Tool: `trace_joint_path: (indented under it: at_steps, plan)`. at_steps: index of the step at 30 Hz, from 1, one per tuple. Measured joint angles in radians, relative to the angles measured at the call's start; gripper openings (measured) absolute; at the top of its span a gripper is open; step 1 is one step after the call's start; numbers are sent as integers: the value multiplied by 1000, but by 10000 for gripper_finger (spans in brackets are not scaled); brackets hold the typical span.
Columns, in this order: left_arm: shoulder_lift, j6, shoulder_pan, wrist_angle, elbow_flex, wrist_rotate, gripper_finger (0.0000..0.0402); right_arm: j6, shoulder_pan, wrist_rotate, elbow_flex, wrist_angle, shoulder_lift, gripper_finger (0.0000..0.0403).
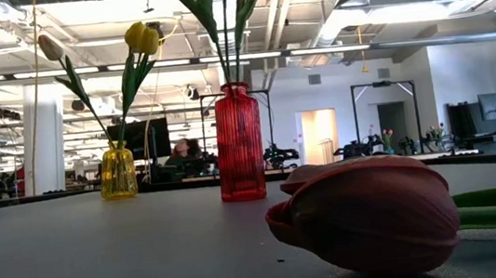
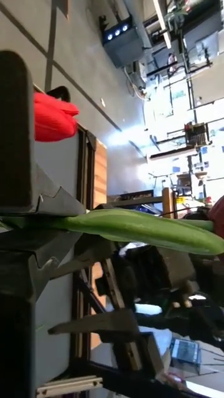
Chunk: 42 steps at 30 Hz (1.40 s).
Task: Sort flowers into vase by color
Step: Put the top red flower into the red vase
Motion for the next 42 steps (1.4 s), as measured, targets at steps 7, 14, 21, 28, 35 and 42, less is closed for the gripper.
trace_joint_path:
  at_steps: [7,14,21,28,35,42]
  plan:
    - [0,-88,-31,-61,48,-8,0,-28,0,0,0,0,0,232]
    - [21,-110,-62,-125,48,-96,0,-51,0,-1,0,0,0,232]
    - [68,-108,-82,-78,47,-159,0,-51,0,-2,0,1,0,232]
    - [67,41,-158,164,33,-277,0,-51,-1,-6,0,4,0,232]
    - [68,117,-195,562,-165,-306,0,-51,-4,-7,0,7,0,232]
    - [67,180,-195,797,-319,-291,0,-51,-4,-8,0,9,0,232]
